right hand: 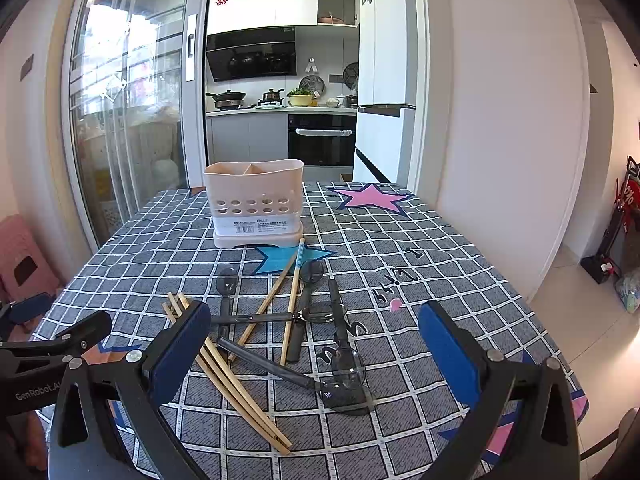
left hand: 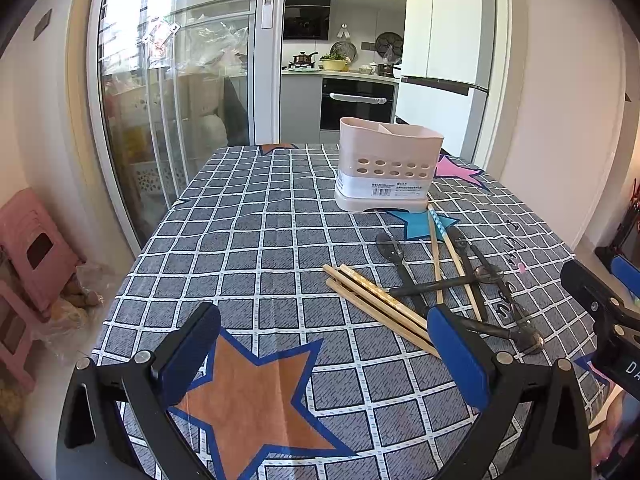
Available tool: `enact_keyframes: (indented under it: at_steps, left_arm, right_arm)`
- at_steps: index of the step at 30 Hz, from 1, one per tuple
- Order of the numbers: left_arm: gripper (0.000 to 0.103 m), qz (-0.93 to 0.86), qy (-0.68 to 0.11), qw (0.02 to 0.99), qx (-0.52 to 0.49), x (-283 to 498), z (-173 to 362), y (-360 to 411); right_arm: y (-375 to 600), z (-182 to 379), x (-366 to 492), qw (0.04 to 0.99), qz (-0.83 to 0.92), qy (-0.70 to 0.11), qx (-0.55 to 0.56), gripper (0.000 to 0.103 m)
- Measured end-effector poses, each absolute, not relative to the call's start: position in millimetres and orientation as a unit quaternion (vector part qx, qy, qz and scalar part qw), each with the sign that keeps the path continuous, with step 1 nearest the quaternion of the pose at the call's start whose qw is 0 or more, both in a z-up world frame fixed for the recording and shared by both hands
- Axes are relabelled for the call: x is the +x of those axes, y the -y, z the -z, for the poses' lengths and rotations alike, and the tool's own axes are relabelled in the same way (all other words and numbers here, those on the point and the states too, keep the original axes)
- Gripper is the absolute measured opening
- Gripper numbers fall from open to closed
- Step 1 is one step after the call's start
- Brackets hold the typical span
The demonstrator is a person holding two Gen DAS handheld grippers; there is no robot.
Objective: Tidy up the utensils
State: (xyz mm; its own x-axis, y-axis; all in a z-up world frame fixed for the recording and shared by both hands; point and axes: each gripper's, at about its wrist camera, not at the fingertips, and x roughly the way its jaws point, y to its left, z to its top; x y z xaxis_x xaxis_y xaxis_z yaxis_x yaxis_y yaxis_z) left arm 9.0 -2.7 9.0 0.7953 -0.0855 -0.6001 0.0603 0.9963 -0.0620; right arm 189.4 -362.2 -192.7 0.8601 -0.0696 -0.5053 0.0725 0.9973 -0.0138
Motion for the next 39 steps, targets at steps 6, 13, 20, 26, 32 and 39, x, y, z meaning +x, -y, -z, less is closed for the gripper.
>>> enact_keyframes:
  at_steps: [6,13,20,26,32,39]
  left_arm:
    - [0.103,0.039,-0.319,0.947,-0.019,9.6,-7.3,3.1]
    - [0.103,0.039,-0.327,0.944,-0.016,13.2,-4.8,5.3]
    - [0.103,0.038,-0.34,0.94,-0.013,19.4,-0.4,8.8]
    - [0.103,0.035,-0.353,0.935,-0.011,26.4,2.5,10.7]
    - [0.103,0.029,-0.371,0.928,-0.013,34.7,9.7,10.4]
    - [0.103,0.02,-0.408,0.912,-0.024,51.1,20.7,4.1]
  right_arm:
    - [362.3,193.3,190.4,0.964,0.036,-0.262,0.003,0.103]
    - [363.2,194.4,193.4,0.963,0.033,-0.267,0.006,0.103]
    - [365.7,197.1,199.8,0.961,0.027,-0.274,0.009,0.103]
    - [368.1,199.4,209.2,0.959,0.016,-0.284,0.014,0.103]
    - [370.3,204.5,220.3,0.952,0.008,-0.304,0.019,0.103]
    - [383.0,211.6,233.6,0.941,0.005,-0.337,0.033,0.103]
